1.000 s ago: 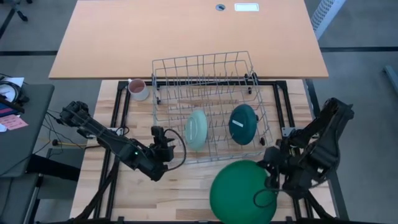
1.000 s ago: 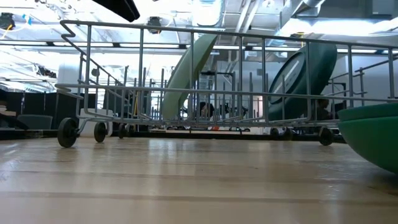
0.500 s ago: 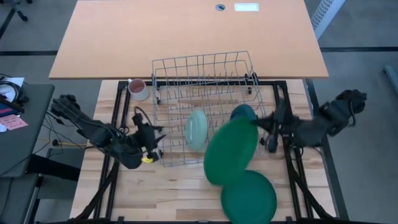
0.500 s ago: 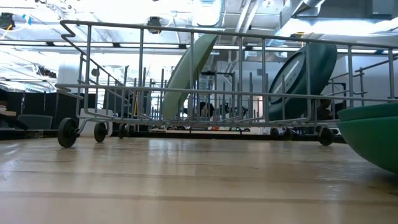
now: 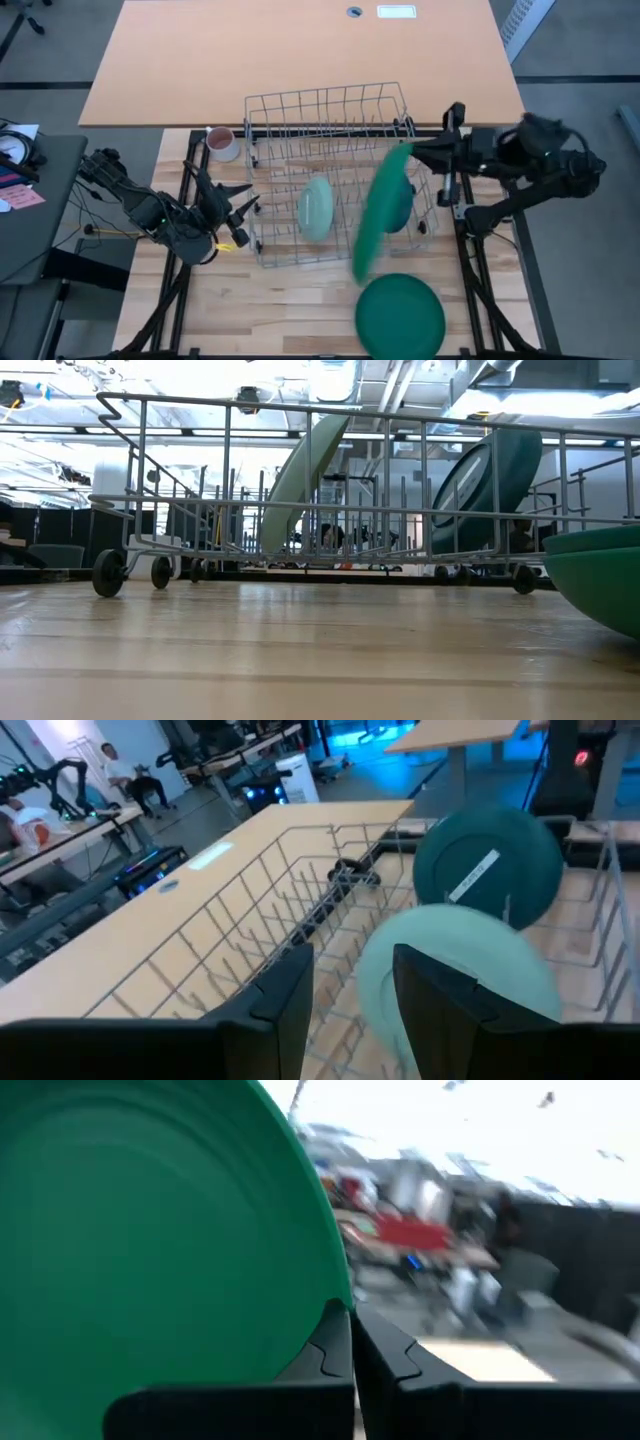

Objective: Sort dishes
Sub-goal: Put a green plate in the dish rack

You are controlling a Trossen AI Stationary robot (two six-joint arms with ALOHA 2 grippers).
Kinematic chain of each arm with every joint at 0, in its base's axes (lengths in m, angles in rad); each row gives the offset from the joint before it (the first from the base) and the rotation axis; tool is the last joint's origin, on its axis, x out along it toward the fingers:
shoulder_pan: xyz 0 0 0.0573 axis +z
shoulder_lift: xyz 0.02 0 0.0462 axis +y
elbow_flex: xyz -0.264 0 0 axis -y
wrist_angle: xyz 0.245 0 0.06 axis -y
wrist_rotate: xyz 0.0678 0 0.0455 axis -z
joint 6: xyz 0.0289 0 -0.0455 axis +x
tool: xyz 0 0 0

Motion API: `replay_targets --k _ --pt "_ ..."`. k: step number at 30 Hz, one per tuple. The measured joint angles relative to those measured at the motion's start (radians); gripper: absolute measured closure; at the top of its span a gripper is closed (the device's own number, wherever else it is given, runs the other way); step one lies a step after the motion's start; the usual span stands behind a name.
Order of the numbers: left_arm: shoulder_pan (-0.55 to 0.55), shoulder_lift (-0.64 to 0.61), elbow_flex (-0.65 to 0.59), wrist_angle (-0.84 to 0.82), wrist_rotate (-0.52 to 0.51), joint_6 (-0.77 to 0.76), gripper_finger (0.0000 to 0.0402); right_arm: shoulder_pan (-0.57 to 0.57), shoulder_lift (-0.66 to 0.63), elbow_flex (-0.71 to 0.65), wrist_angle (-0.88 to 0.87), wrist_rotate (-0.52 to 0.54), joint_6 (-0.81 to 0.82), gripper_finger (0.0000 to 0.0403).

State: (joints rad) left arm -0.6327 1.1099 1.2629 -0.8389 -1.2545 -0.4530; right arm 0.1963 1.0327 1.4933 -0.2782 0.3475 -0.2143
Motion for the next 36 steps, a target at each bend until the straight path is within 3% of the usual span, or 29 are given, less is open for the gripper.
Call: replay_targets --k 3,6,12,15,20,23,29,36 --pt "-0.001 0.003 0.000 0.155 0.011 0.075 0.0269 -0.082 -0.004 0.000 0.039 -0.171 -0.013 0.0403" --pt "-0.001 0.020 0.000 0.347 0.116 0.278 0.0268 -0.160 0.004 0.000 0.073 -0.296 -0.018 0.0403" --pt "0.012 0.114 -0.002 0.704 0.187 0.624 0.0239 -0.292 0.048 0.000 0.171 -0.344 0.004 0.0403" --pt "0.017 0.156 -0.002 0.816 0.148 0.720 0.0211 -0.338 0.071 0.000 0.183 -0.269 0.011 0.0403" --pt "0.019 0.209 -0.003 1.013 -0.028 0.919 0.0172 -0.370 0.114 0.000 0.183 -0.091 -0.035 0.0403" --pt "0.032 0.231 -0.002 1.104 -0.072 1.013 0.0159 -0.369 0.141 0.000 0.193 -0.008 -0.070 0.0403" --pt "0.092 0.229 -0.002 1.172 -0.169 0.982 0.0156 -0.368 0.168 0.000 0.216 0.074 -0.109 0.0403" --pt "0.108 0.230 -0.002 1.171 -0.096 0.930 0.0156 -0.368 0.181 0.000 0.233 0.151 -0.162 0.0403"
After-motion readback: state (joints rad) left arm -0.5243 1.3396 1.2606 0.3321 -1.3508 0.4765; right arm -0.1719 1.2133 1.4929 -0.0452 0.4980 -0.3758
